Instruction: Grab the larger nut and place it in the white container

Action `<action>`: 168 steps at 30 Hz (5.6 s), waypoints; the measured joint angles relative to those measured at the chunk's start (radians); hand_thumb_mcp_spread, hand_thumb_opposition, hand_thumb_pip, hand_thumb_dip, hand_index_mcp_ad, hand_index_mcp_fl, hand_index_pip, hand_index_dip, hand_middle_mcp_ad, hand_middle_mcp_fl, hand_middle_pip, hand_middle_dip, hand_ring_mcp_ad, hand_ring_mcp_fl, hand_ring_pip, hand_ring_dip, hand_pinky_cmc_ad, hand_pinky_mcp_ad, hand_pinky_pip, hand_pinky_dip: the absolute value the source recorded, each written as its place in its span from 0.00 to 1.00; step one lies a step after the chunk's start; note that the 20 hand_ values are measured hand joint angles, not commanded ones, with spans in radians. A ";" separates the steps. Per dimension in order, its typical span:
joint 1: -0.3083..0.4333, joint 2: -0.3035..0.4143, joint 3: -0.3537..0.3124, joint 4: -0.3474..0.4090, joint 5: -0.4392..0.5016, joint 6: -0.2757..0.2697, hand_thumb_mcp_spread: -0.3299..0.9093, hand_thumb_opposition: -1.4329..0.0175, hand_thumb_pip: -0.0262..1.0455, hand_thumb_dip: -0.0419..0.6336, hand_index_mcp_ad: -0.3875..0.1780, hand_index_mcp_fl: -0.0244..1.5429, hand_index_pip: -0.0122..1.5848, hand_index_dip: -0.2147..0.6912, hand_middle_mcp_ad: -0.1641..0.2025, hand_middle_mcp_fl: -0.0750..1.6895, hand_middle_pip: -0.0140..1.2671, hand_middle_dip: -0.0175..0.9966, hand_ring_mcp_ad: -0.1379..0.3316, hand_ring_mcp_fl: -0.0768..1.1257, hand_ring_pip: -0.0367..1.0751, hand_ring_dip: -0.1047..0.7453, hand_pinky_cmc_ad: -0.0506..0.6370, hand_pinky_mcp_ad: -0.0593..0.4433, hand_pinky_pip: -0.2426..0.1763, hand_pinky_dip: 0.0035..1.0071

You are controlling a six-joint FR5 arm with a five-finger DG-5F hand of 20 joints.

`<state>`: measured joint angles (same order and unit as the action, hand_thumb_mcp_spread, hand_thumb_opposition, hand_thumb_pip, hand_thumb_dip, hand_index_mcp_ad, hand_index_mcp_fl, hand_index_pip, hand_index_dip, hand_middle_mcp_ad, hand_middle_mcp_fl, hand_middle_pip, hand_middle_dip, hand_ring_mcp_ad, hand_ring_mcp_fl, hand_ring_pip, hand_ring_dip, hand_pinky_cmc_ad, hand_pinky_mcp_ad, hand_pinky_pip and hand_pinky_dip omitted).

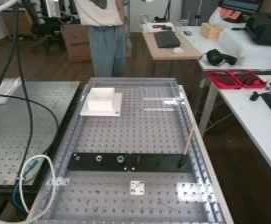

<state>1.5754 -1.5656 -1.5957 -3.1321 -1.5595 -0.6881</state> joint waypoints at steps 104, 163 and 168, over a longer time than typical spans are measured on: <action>-0.234 -0.073 -0.556 0.590 -0.130 0.029 0.46 0.41 0.76 0.46 0.53 0.08 0.48 0.14 0.51 0.16 0.15 0.50 0.59 0.10 0.12 0.31 0.58 0.67 0.40 0.41; -0.274 -0.266 -0.595 0.775 -0.115 -0.060 0.62 0.34 0.80 0.70 0.44 0.02 0.90 0.39 0.49 0.08 0.69 0.66 0.45 0.17 0.36 0.64 0.54 0.58 0.52 0.22; -0.264 -0.263 -0.605 0.785 -0.107 -0.077 0.64 0.34 0.80 0.70 0.44 0.02 0.90 0.39 0.48 0.09 0.71 0.68 0.41 0.17 0.36 0.65 0.52 0.55 0.55 0.20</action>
<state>1.3113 -1.8286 -2.2006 -2.3473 -1.6668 -0.7648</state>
